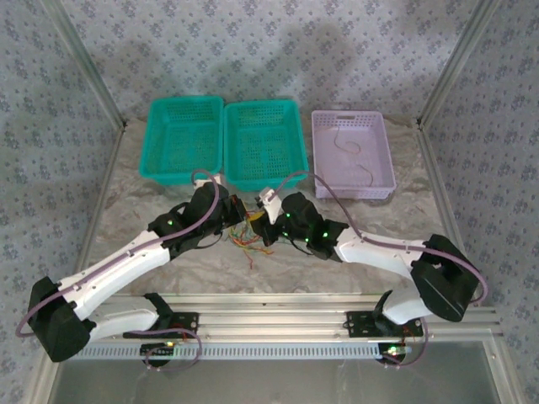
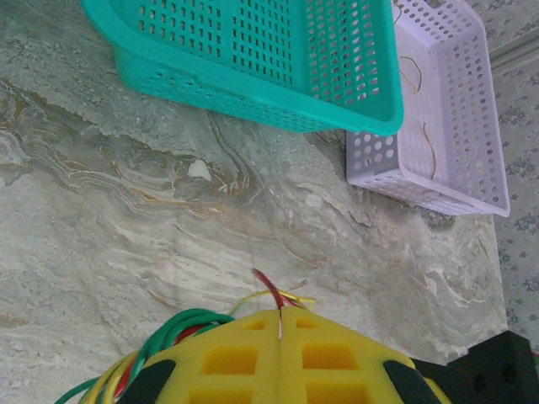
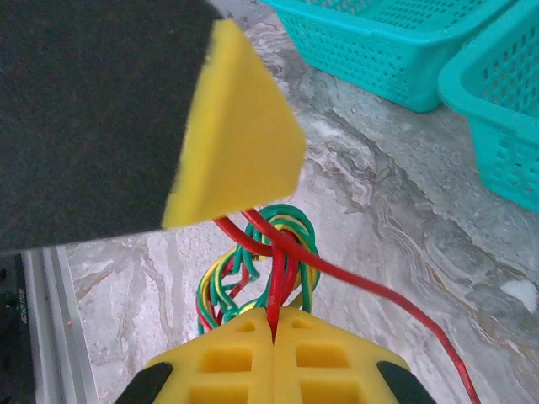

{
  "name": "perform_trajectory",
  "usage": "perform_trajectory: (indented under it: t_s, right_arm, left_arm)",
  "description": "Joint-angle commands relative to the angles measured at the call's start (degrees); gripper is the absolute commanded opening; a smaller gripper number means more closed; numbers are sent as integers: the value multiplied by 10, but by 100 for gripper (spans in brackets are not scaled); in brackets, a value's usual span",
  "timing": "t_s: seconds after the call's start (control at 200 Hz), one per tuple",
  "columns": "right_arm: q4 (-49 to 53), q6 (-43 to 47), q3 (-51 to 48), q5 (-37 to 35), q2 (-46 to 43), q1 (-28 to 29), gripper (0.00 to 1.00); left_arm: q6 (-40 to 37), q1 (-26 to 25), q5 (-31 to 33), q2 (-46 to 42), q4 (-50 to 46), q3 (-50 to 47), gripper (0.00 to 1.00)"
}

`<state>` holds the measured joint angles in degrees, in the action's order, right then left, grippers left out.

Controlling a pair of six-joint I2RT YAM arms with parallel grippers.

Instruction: Untangle the cables

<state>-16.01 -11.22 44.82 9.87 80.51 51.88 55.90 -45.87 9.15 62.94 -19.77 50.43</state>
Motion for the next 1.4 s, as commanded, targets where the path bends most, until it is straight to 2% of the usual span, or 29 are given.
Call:
perform_trajectory:
  t_s: [0.0, 0.38, 0.575, 0.71, 0.789, 0.954, 1.024, 1.174, 1.259, 1.399]
  right_arm:
    - [48, 16, -6, -49, -43, -22, 0]
    - [153, 18, -65, -42, -182, -157, 0]
    - [217, 1, -66, -87, -232, -227, 0]
    - [228, -26, -67, -106, -255, -258, 0]
    - [219, -38, -69, -77, -263, -268, 0]
    - [163, -34, -76, 53, -264, -243, 0]
    - [140, -33, -76, 81, -251, -212, 8]
    - [81, -12, -74, 64, -206, -115, 43]
    - [33, -14, -75, 55, -164, -79, 47]
    - [-13, -19, -54, 46, -80, -54, 49]
  left_arm:
    - [-25, -3, 27, -30, -36, 19, 0]
    - [-71, 12, 59, -61, -96, 39, 0]
    - [-97, 28, 65, -72, -128, 56, 0]
    - [-112, 46, 72, -91, -147, 60, 0]
    - [-114, 53, 66, -98, -150, 58, 0]
    - [-90, 55, 23, -85, -126, 40, 0]
    - [-73, 55, -1, -75, -103, 30, 0]
    - [-42, 54, -37, -50, -59, 31, 0]
    - [-39, 49, -39, -38, -47, 42, 0]
    - [-34, 41, -42, -22, -35, 58, 0]
